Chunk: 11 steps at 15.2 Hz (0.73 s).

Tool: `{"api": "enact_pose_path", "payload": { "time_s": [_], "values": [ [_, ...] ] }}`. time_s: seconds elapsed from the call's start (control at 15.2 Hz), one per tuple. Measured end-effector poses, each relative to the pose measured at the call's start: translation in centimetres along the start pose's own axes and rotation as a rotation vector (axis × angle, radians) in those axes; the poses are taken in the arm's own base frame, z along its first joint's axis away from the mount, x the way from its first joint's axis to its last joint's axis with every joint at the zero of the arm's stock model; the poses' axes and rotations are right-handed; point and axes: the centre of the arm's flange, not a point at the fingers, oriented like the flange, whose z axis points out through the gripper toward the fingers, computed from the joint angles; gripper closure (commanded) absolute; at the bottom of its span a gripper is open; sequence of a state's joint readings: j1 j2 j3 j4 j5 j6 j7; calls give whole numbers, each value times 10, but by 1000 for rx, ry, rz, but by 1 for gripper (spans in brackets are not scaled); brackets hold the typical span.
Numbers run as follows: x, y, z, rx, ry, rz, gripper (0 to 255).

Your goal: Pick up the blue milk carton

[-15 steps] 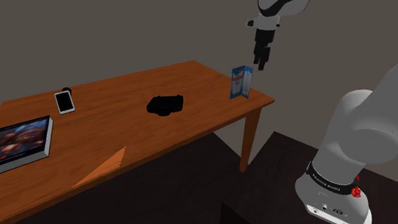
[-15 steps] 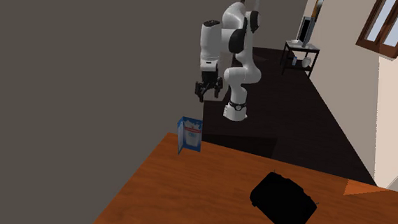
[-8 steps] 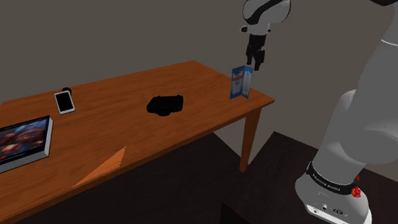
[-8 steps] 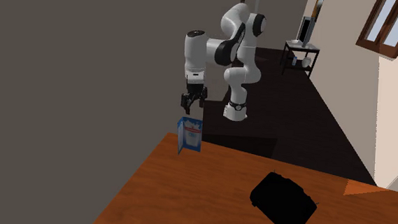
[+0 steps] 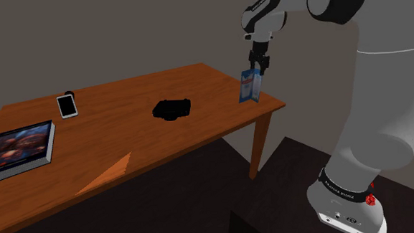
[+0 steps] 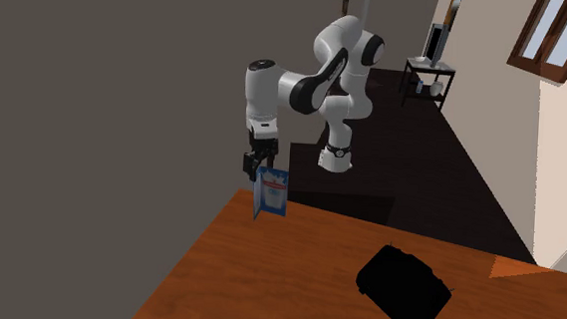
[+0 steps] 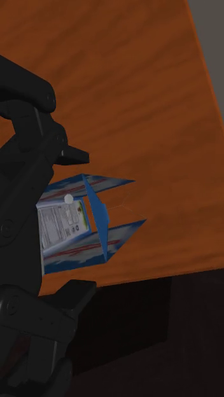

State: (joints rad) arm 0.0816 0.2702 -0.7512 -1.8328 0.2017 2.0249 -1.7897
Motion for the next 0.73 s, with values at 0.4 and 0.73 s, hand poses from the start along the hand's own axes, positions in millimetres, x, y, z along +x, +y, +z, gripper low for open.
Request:
{"api": "enact_pose_path", "payload": {
  "time_s": [0.4,0.73],
  "values": [
    [0,1,27,0,0,-4,255],
    [0,1,28,-3,0,-4,255]
  ]
}}
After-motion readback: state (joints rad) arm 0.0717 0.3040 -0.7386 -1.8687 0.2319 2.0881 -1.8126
